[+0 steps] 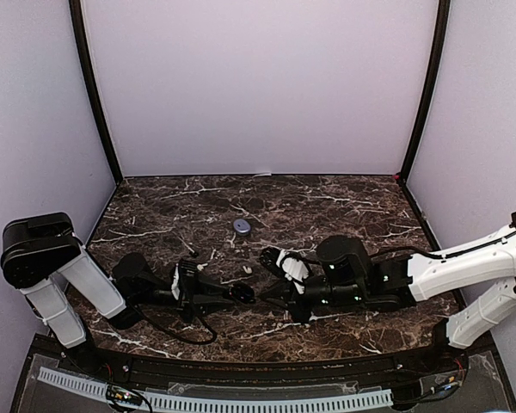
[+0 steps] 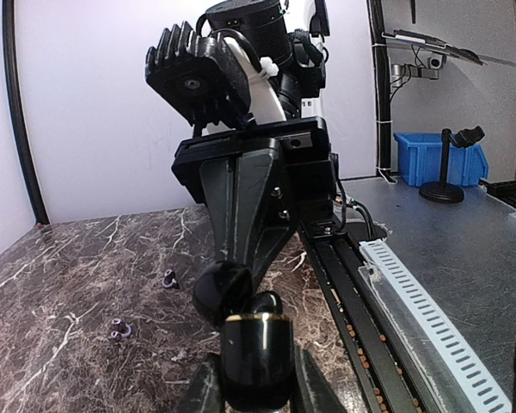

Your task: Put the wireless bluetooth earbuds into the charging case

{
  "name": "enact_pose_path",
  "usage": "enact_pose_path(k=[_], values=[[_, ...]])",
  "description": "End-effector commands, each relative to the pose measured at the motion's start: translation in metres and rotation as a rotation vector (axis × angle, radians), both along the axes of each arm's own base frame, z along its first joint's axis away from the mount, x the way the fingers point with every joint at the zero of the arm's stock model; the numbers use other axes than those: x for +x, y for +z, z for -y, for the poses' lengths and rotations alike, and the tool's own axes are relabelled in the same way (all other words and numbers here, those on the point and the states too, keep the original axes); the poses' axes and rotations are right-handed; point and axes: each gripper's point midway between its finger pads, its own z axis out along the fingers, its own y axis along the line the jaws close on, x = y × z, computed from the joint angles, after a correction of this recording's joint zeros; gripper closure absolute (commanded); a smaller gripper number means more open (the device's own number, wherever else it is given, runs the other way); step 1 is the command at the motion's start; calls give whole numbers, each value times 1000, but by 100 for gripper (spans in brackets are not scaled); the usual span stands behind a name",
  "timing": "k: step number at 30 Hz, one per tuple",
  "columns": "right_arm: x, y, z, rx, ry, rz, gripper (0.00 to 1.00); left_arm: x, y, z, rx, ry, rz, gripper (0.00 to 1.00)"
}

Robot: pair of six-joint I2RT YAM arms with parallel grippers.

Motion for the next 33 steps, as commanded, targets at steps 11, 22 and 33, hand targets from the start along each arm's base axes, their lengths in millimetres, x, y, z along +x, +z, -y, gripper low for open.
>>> enact_pose_path(k=[11, 22, 33], values=[[-17, 27, -22, 86, 97, 21, 100, -2, 41, -6, -151, 13, 138, 100], [-15, 18, -19, 60, 76, 14, 100, -2, 43, -7, -152, 14, 144, 100], [-22, 23, -21, 77, 124, 17, 100, -2, 42, -6, -148, 14, 148, 100]])
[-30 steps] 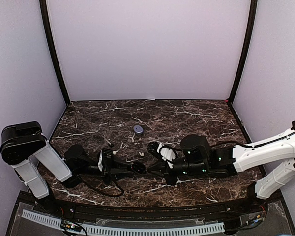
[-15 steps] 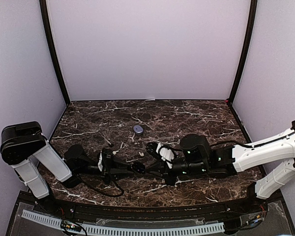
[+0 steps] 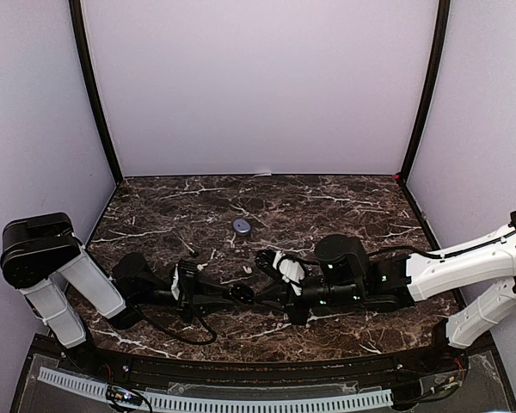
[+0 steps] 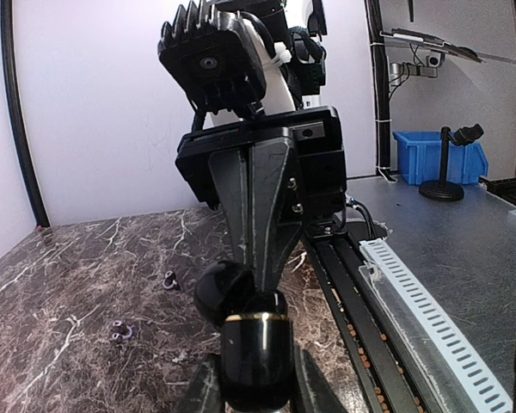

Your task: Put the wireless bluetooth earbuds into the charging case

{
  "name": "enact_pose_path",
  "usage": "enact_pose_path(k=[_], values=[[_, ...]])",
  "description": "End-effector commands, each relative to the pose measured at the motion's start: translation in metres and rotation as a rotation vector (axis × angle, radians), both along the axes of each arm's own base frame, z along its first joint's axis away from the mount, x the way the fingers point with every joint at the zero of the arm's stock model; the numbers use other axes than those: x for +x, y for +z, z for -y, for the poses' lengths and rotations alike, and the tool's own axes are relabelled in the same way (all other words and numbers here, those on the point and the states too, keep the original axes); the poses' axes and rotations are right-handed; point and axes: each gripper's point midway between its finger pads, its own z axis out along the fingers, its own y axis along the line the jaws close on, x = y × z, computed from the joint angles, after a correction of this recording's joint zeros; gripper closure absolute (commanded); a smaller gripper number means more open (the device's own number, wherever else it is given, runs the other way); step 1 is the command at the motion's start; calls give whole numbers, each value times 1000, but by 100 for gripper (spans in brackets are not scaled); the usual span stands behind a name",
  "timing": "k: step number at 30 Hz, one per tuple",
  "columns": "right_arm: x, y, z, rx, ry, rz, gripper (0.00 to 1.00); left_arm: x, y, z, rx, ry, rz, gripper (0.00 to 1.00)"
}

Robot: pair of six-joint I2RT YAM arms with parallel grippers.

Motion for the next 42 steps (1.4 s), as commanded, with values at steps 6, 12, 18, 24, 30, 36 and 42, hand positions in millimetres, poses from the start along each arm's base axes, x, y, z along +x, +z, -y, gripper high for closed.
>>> enact_pose_path(k=[6, 12, 18, 24, 30, 36, 42], values=[[-13, 22, -13, 78, 75, 8, 100, -2, 41, -5, -143, 12, 137, 100], [-14, 27, -13, 95, 82, 10, 100, -2, 39, -5, -137, 11, 140, 100], [-14, 29, -15, 102, 80, 4, 100, -2, 41, -6, -140, 8, 140, 100], [-13, 29, -15, 105, 73, 2, 100, -3, 42, -6, -141, 7, 139, 100], [-14, 32, -18, 121, 83, -6, 100, -3, 42, -6, -144, 5, 138, 100], [-13, 33, -22, 128, 82, -6, 100, -4, 42, -6, -145, 1, 139, 100], [-8, 32, -25, 131, 55, -7, 100, -5, 42, -6, -145, -3, 137, 100]])
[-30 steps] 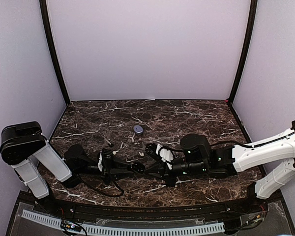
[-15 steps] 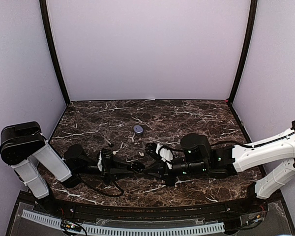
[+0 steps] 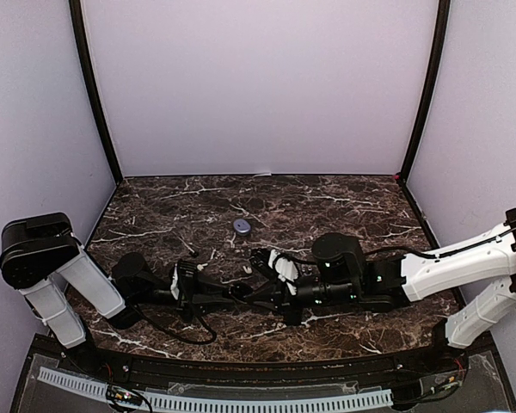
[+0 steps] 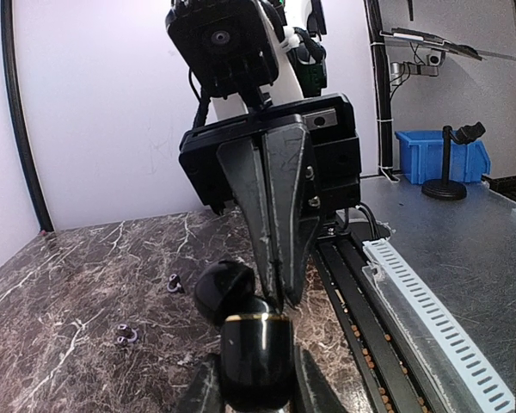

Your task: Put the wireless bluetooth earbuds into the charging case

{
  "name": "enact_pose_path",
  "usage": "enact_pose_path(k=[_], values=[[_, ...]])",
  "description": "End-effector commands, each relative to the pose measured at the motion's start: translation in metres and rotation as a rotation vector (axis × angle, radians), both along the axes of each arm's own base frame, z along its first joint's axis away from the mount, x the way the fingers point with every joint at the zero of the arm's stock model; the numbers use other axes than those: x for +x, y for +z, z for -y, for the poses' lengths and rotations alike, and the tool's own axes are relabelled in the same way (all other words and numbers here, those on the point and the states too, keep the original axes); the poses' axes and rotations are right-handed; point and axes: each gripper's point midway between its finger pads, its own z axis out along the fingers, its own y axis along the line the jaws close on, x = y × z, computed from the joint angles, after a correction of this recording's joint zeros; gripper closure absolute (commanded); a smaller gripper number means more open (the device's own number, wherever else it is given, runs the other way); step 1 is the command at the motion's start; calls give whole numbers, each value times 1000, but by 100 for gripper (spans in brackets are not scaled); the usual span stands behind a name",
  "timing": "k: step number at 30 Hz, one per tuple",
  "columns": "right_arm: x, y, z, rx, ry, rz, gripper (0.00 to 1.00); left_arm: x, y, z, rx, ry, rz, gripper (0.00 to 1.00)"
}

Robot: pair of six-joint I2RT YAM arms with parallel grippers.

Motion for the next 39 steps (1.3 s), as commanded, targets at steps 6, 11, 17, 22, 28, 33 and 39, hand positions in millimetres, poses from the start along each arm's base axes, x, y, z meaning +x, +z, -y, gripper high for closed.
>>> enact_pose_path(k=[6, 11, 17, 22, 28, 33, 39], values=[[8, 22, -9, 69, -46, 15, 100, -6, 40, -6, -139, -9, 116, 100], [4, 31, 0, 91, -36, 27, 100, -5, 40, -7, -140, -5, 105, 100], [4, 39, 13, 117, -53, 44, 100, -5, 41, -7, -149, -14, 93, 100], [5, 42, 21, 126, -60, 45, 100, -6, 43, -7, -155, -27, 75, 100], [5, 51, 29, 150, -55, 72, 100, -7, 44, -7, -158, -48, 37, 100], [2, 62, 31, 166, -30, 110, 100, -7, 45, -6, -159, -59, 27, 100], [-1, 71, 26, 167, 7, 127, 100, -11, 44, -4, -147, -91, 24, 100]])
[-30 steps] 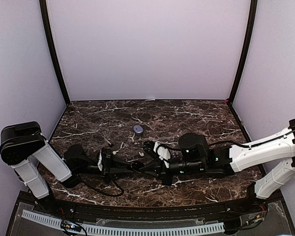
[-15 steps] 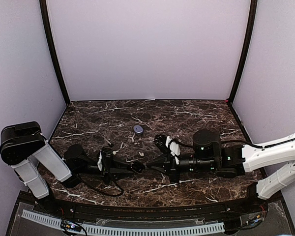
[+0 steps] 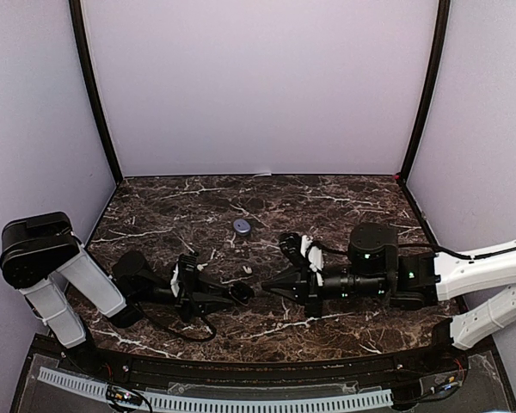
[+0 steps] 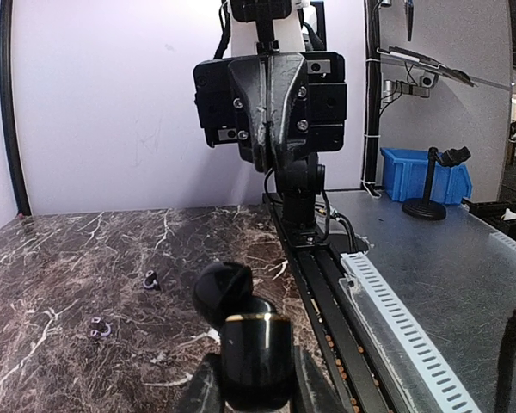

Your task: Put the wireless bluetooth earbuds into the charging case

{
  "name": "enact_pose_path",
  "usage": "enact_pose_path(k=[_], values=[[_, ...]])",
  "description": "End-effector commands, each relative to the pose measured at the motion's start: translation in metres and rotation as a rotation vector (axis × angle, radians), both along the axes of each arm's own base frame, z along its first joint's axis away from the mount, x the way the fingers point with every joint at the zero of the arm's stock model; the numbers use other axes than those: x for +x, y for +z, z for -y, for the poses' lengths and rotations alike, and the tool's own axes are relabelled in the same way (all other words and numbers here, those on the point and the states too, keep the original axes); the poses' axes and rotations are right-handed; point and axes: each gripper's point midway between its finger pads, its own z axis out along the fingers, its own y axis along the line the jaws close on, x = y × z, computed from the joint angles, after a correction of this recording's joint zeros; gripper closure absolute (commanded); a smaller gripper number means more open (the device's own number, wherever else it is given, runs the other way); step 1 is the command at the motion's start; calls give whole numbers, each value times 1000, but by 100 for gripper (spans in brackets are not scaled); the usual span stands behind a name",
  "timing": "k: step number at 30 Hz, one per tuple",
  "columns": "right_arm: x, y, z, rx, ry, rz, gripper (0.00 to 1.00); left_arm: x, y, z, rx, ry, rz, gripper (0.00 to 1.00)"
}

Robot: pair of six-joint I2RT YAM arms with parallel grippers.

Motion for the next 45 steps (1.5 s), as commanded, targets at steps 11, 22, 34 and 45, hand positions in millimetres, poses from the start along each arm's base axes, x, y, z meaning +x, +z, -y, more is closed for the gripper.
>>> enact_pose_path(k=[11, 22, 34, 45], values=[[-6, 15, -29, 1, 115, 20, 100, -11, 42, 0, -146, -82, 135, 100], [17, 5, -26, -18, 8, -9, 100, -17, 42, 0, -141, -120, 137, 100], [25, 2, -21, -32, -18, -33, 100, -21, 43, -1, -139, -147, 136, 100], [-20, 10, -31, 6, 255, -77, 100, -20, 42, 0, -137, -146, 131, 100]])
